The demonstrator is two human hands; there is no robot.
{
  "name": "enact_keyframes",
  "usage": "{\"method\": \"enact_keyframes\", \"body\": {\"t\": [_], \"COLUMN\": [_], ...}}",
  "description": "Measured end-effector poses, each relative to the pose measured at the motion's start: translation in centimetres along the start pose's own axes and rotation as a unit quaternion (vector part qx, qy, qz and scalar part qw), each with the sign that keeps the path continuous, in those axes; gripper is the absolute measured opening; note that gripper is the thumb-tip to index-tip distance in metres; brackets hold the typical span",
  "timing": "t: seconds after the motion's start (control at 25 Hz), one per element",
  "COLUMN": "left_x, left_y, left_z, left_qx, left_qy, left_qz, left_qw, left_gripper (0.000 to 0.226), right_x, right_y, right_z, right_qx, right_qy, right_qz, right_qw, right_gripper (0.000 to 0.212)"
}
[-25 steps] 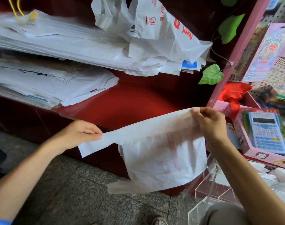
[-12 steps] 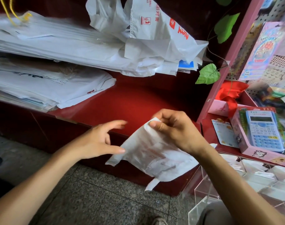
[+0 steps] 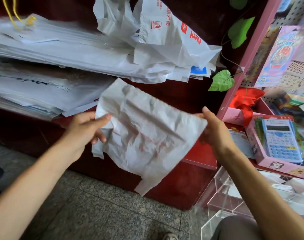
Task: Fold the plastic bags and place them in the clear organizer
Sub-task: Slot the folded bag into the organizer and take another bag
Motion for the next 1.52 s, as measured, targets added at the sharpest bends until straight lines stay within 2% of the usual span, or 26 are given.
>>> {"method": "enact_keyframes", "body": {"t": [0.08,0.16,0.24,0.32,0.4,0.48,0.56,0.6,0.68,0.76,0.84,1.0,1.08,1.24,1.36,1.44,1.52], "left_x": [-1.0,-2.0,-2.6,-2.8,-2.6,-2.7,-3.1,-3.2,-2.5,-0.9,1.3,5.3,6.2,7.9,8.5,7.6,6.6], "left_y": [-0.7,-0.5,0.1,0.6,0.4,0.6,0.6,0.6,0.5,0.4,1.3,2.6,2.7,3.4,4.6,6.1,8.2], "left_z": [0.0,0.2,0.6,0.7,0.5,0.8,1.1,1.2,1.0,0.6,0.3,-1.2,-2.6,-5.2,-6.7,-7.1,-6.6], "left_qx": [-0.009,0.017,0.057,0.093,0.111,0.128,0.140,0.142,0.099,0.030,0.008,0.002,-0.014,-0.021,-0.008,0.018,0.085], "left_qy": [0.003,0.024,0.064,0.104,0.119,0.131,0.145,0.132,0.076,0.030,-0.014,-0.062,-0.075,-0.077,-0.022,0.089,0.193], "left_qz": [0.085,0.144,0.166,0.181,0.237,0.292,0.300,0.285,0.197,0.070,0.028,0.002,-0.017,-0.046,-0.169,-0.308,-0.381], "left_qw": [0.996,0.989,0.982,0.974,0.958,0.939,0.932,0.939,0.972,0.997,0.999,0.998,0.997,0.996,0.985,0.947,0.900], "left_gripper": [0.013,0.022,0.028,0.036,0.038,0.024,0.034,0.044,0.048,0.026,0.003,0.026,0.027,0.021,0.020,0.017,0.011], "right_x": [-2.9,-4.6,-4.3,-3.1,-2.0,-0.8,0.7,1.4,1.6,-0.7,-3.2,-5.8,-6.0,-6.9,-7.5,-7.4,-7.3], "right_y": [0.8,3.0,5.2,6.8,7.5,6.8,4.9,4.0,3.2,2.7,2.6,2.5,2.5,3.8,4.4,4.6,4.7], "right_z": [0.1,1.5,3.2,4.0,3.9,2.8,2.0,2.0,2.1,1.3,0.5,-0.6,-1.4,-2.7,-4.4,-5.4,-6.2], "right_qx": [0.045,0.169,0.280,0.329,0.310,0.237,0.172,0.168,0.179,0.152,0.130,0.109,0.085,0.086,0.065,0.052,0.042], "right_qy": [0.152,0.249,0.281,0.273,0.238,0.151,0.057,0.028,0.040,0.090,0.121,0.125,0.117,0.155,0.134,0.095,0.067], "right_qz": [0.027,0.040,-0.015,-0.102,-0.186,-0.259,-0.329,-0.338,-0.296,-0.211,-0.100,0.029,0.072,0.137,0.207,0.275,0.308], "right_qw": [0.987,0.953,0.918,0.898,0.901,0.924,0.927,0.926,0.937,0.962,0.979,0.986,0.987,0.975,0.967,0.955,0.948], "right_gripper": [0.051,0.069,0.078,0.080,0.079,0.069,0.057,0.056,0.054,0.038,0.026,0.020,0.021,0.028,0.044,0.053,0.059]}}
Point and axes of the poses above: each hand's wrist, its own z-axis away from the middle knuckle, its own y-axis out of the palm, x = y × z, the point moved 6 cm from there along -z, towards the middle knuckle, and after that the axes turned 2 degrees about z, right-handed, at the moved point
